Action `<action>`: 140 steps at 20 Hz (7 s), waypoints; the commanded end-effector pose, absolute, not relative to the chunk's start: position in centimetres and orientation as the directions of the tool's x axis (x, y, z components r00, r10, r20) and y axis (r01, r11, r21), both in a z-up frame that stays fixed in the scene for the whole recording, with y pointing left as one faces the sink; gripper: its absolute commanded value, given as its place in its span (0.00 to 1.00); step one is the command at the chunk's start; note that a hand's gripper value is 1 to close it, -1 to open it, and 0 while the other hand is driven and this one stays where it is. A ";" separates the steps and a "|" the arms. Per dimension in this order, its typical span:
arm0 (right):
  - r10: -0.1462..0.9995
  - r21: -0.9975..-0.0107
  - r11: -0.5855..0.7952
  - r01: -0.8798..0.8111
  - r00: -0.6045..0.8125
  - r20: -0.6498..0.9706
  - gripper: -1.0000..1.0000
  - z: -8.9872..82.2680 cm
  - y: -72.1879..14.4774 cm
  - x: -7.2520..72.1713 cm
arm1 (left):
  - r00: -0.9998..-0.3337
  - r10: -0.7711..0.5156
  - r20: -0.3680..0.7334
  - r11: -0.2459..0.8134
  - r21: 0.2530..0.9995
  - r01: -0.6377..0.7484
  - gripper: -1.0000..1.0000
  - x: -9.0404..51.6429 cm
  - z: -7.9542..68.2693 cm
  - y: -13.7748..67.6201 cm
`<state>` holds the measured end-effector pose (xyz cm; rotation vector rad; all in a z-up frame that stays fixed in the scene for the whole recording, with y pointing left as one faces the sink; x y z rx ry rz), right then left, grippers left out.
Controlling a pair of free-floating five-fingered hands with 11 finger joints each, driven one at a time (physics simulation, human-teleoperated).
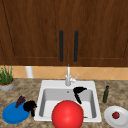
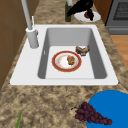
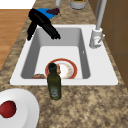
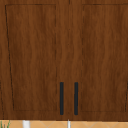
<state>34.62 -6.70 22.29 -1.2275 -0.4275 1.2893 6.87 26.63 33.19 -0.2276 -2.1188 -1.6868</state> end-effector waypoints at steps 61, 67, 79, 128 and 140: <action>0.936 -0.853 -0.052 -0.519 -0.322 0.139 0.00 11.7 -7.3 34.7 | -0.898 -0.130 0.420 0.250 0.890 0.380 0.50 6.9 33.2 26.6; 0.946 -0.863 0.024 -0.504 -0.267 0.182 0.00 8.4 -7.0 37.0 | -0.898 -0.130 0.420 0.250 0.890 0.380 0.50 6.9 33.2 26.6; 0.978 -0.862 0.012 -0.507 -0.175 0.116 0.00 0.8 -8.0 38.0 | -0.898 -0.130 0.420 0.250 0.890 0.380 0.50 6.9 33.2 26.6; 0.998 -0.687 -0.016 -0.726 -0.050 0.029 1.00 -9.6 -5.5 44.1 | -0.898 -0.130 0.420 0.250 0.890 0.380 0.50 6.9 33.2 26.6; 0.997 -0.854 -0.004 -0.521 -0.063 0.033 1.00 -8.1 -6.1 46.2 | -0.898 -0.130 0.420 0.250 0.890 0.380 0.50 6.9 33.2 26.6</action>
